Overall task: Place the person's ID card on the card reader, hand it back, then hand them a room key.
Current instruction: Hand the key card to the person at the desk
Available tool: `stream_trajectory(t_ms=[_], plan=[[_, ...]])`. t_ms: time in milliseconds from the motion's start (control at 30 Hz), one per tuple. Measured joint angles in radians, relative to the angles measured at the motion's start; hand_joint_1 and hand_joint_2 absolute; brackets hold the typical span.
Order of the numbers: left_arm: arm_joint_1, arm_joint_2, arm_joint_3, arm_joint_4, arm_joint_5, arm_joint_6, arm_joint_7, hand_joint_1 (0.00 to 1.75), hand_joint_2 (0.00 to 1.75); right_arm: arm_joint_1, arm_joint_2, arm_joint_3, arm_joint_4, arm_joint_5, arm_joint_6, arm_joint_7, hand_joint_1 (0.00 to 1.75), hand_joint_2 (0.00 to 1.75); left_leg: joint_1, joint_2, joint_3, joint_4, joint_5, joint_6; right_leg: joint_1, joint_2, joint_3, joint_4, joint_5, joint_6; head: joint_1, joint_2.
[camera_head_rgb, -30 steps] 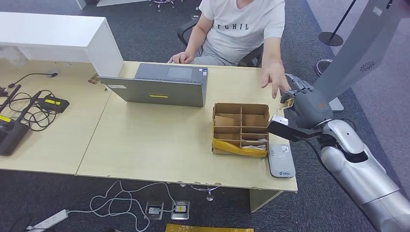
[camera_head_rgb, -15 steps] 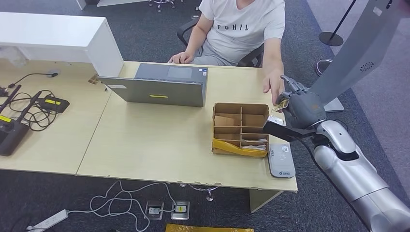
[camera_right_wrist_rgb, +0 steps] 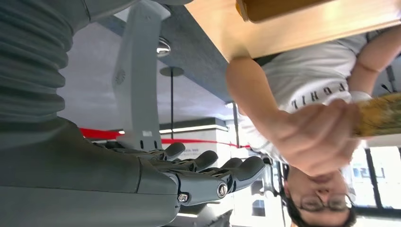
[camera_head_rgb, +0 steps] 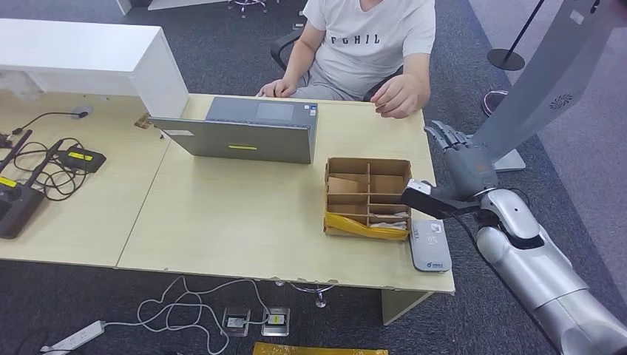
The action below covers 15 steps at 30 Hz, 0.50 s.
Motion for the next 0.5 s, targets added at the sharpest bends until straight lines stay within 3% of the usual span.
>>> stream_trajectory(t_ms=[233,500], plan=[[0.003,0.001,0.000,0.000,0.035,0.006,0.005,0.00,0.00,0.066,-0.045,-0.038,-0.139,-0.170,0.192,0.175,0.00,1.75,0.000,0.000,0.001,0.000,0.000,0.000,0.000,0.000,0.000,0.000,0.000,0.000,0.000,0.000],[0.007,0.001,0.000,0.000,0.053,0.015,0.021,0.00,0.00,0.189,-0.151,-0.125,-0.373,-0.369,0.299,0.327,0.00,1.75,0.000,0.001,0.001,0.000,-0.001,0.000,0.000,0.001,0.000,-0.001,0.000,0.000,0.000,0.000]])
